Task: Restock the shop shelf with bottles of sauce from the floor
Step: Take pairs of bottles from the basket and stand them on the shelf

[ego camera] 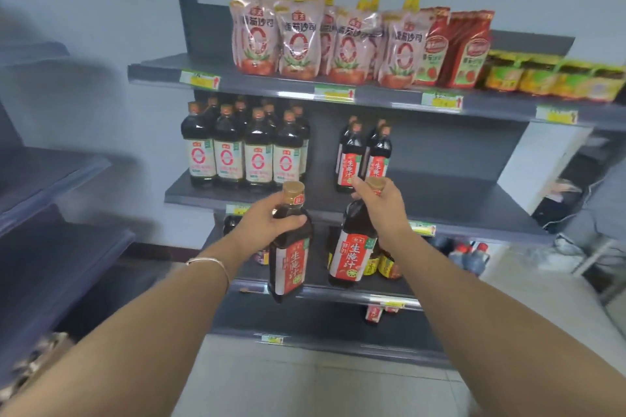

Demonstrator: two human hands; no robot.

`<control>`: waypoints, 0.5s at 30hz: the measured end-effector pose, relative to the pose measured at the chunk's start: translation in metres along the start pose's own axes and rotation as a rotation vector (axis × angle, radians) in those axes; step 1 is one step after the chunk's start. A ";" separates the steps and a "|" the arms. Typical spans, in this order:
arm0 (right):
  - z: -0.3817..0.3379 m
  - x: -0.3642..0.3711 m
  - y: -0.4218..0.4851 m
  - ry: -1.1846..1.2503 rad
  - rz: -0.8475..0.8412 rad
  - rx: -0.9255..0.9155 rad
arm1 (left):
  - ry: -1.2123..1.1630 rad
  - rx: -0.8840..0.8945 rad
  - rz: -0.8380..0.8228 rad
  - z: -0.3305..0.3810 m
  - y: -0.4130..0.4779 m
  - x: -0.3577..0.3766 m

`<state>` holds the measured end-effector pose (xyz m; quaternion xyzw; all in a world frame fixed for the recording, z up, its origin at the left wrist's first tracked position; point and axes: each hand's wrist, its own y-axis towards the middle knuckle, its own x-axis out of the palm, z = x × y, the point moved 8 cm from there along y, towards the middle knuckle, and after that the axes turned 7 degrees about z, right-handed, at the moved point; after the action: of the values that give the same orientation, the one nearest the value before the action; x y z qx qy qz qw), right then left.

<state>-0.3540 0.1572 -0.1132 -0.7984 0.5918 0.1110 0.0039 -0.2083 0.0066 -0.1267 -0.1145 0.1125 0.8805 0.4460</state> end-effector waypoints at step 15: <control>0.037 -0.077 0.171 0.042 0.169 0.034 | 0.046 0.065 -0.057 0.027 0.161 0.105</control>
<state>-0.5430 0.1842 -0.1133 -0.7474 0.6590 0.0838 -0.0044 -0.4018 0.0016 -0.1171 -0.1233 0.1479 0.8605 0.4717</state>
